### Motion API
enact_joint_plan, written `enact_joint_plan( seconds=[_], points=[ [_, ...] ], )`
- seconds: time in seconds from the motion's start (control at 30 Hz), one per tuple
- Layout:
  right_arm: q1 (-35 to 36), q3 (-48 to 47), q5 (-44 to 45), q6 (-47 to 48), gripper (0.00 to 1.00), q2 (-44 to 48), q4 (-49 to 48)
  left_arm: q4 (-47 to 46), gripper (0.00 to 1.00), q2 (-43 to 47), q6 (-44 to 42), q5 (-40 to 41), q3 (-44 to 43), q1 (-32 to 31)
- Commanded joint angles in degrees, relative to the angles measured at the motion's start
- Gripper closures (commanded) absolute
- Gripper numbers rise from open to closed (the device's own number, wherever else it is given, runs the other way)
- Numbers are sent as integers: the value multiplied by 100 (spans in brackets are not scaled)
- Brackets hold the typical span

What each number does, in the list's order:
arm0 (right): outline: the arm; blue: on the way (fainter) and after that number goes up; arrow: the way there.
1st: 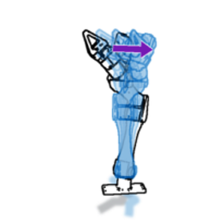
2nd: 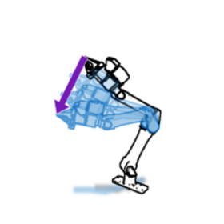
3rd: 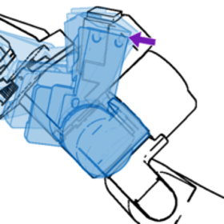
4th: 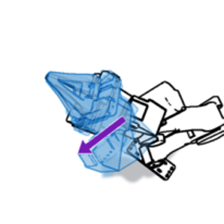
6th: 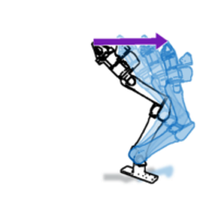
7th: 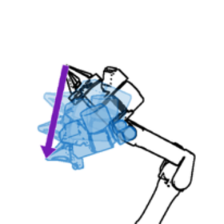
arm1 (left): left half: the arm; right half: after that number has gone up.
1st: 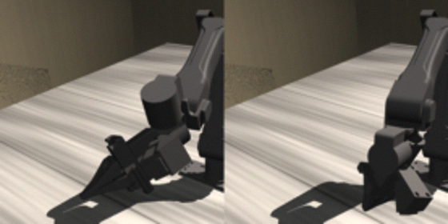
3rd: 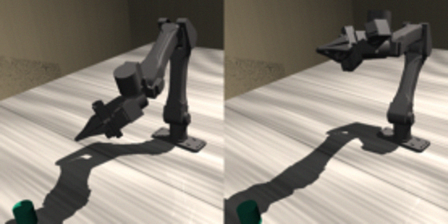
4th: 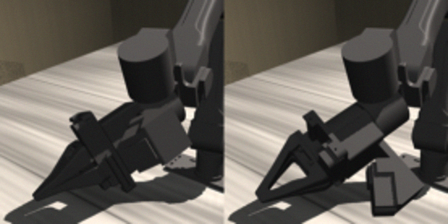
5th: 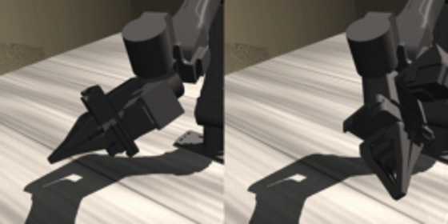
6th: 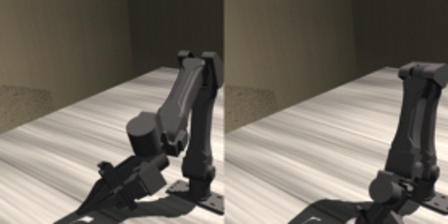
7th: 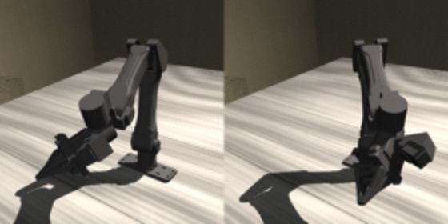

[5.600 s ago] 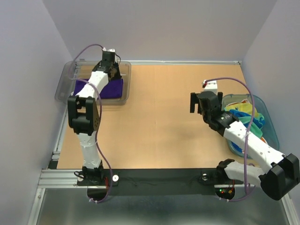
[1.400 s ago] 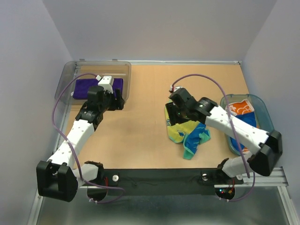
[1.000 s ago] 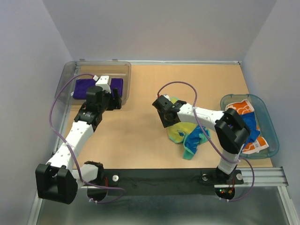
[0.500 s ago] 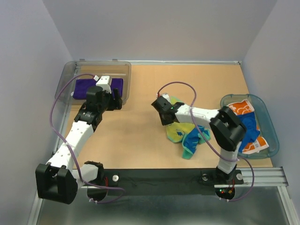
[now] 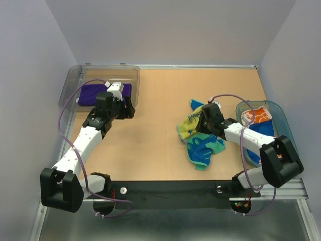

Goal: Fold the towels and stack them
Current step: Flatten out the crumpled towel

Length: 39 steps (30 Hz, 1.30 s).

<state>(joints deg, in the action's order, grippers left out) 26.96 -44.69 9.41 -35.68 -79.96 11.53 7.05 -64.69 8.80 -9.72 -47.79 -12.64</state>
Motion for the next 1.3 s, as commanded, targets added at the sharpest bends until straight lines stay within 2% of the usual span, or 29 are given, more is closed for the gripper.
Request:
enact_joint_plan(
  seconds=[0.0, 0.07, 0.17, 0.3, 0.37, 0.43, 0.57, 0.73, 1.0, 1.2, 1.23, 1.27],
  points=[
    [-68, 162, 122, 34, 64, 349, -107, -221, 26, -105, 446, -338, -108, -352],
    [-330, 232, 236, 105, 60, 490, -20, -308, 26, -202, 648, -417, -99, -650],
    [-726, 373, 97, 341, 60, 570, 103, -677, 26, -404, 1192, -339, -47, -1290],
    [-806, 417, -27, 614, 60, 710, 104, -1214, 26, -1113, 1607, -31, -212, -2013],
    [-806, 233, -149, 773, 54, 579, 104, -1285, 26, -1466, 1660, 48, -562, -2215],
    [-806, -38, -334, 948, 53, 421, 104, -1337, 26, -1967, 1792, 162, -801, -2435],
    [-815, -469, -230, 1098, 52, 113, 104, -1426, 30, -2855, 2099, 356, -1485, -2620],
    [-824, -813, -238, 1195, 52, -326, 86, -1417, 36, -3777, 2486, 505, -1830, -2761],
    [-850, -875, -229, 1292, 52, -643, -19, -1179, 40, -4263, 2495, 778, -1971, -2937],
    [-850, -858, -361, 1239, 52, -810, -160, -1162, 49, -4666, 2486, 734, -2103, -3103],
    [-850, -840, -370, 1239, 52, -828, -177, -1162, 52, -4719, 2486, 743, -2138, -3121],
    [-850, -805, -370, 1222, 52, -819, -203, -1153, 60, -4755, 2486, 734, -2208, -3147]
  ],
)
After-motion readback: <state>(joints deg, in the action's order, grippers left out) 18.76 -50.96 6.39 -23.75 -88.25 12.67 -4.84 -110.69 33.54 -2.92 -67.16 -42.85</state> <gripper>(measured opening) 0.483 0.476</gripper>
